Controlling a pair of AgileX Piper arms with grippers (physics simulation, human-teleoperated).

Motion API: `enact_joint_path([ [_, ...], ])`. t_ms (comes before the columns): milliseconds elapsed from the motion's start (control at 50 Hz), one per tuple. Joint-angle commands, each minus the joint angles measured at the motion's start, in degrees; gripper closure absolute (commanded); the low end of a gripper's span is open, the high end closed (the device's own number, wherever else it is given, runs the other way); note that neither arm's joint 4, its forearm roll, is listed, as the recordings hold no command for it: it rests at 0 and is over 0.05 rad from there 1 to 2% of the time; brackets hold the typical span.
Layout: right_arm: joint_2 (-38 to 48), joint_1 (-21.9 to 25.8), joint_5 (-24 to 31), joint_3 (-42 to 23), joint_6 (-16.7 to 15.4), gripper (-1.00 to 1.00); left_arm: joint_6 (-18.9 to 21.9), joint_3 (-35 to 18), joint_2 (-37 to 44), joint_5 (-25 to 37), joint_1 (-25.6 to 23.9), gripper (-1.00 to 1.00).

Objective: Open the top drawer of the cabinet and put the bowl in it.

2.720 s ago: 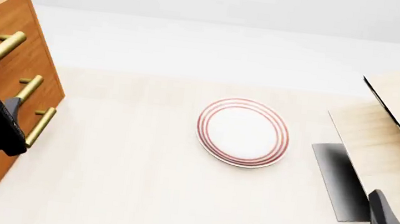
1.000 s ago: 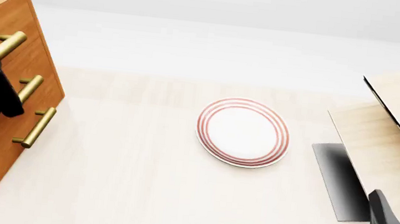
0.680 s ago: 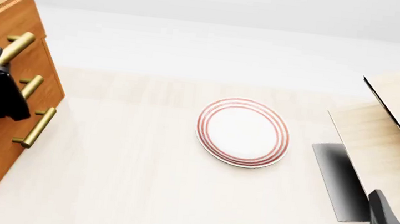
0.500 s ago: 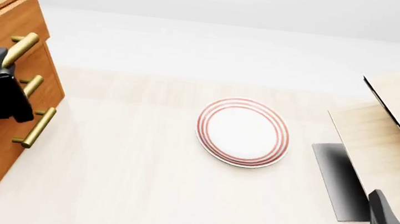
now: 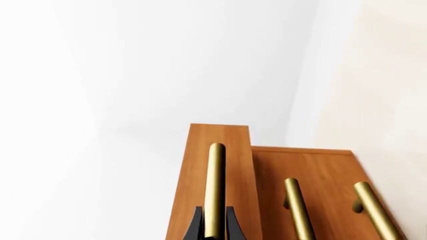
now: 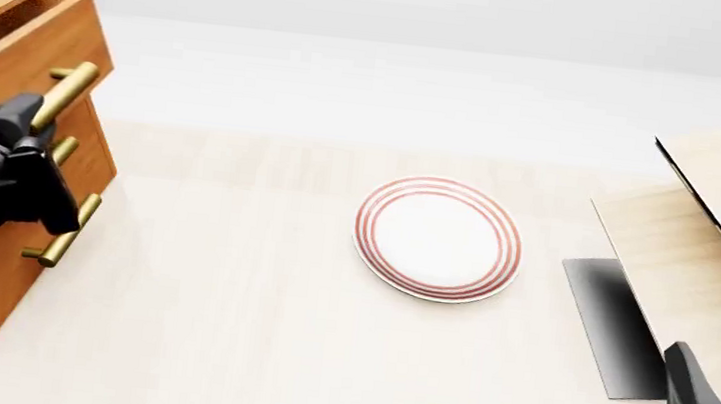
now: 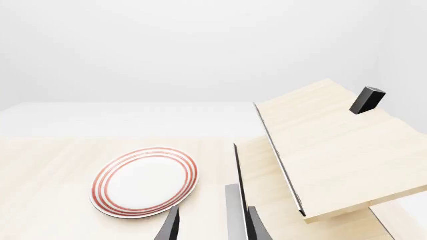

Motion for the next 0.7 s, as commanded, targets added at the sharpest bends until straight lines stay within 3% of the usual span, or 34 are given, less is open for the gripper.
enact_joint_path([
  [20,-0.1,0.0,0.0,0.0,0.0,-1.0,0.4,3.5,-4.7,-0.6,-1.3,1.0],
  [700,-0.1,0.0,0.0,0.0,0.0,-1.0,0.2,4.2,-3.9,-3.5,-5.8,1.0],
])
